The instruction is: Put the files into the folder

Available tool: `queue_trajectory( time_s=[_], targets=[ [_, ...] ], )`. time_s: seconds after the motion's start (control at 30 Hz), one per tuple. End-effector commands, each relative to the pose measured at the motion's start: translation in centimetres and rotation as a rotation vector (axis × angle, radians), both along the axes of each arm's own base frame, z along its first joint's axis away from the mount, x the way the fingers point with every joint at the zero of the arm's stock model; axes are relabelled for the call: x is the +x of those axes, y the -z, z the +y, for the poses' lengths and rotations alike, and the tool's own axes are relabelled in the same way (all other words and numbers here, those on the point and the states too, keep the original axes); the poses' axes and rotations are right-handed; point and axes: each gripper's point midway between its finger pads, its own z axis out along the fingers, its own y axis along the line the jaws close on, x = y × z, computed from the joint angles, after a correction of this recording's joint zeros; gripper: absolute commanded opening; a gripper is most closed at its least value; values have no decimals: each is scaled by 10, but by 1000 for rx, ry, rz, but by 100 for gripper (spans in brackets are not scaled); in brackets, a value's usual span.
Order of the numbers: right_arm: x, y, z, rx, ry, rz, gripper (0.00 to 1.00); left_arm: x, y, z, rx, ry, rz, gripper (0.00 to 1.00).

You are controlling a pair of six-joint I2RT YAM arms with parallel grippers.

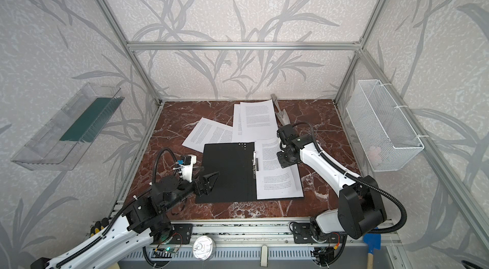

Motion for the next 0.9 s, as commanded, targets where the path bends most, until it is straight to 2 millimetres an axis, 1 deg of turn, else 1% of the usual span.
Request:
queue_trajectory(
  time_s=[0.0, 0.4, 0.53, 0.87],
  targets=[
    [-9, -4, -7, -18, 15, -2, 0, 2, 1, 1, 11, -5, -19, 99],
    [-11, -5, -8, -33, 10, -8, 0, 3, 1, 0, 11, -7, -19, 99],
    [-11, -6, 0, -20, -20, -15, 0, 2, 3, 0, 13, -5, -17, 99],
    [-13, -3, 5, -20, -39, -7, 0, 3, 2, 0, 13, -6, -19, 99]
  ],
)
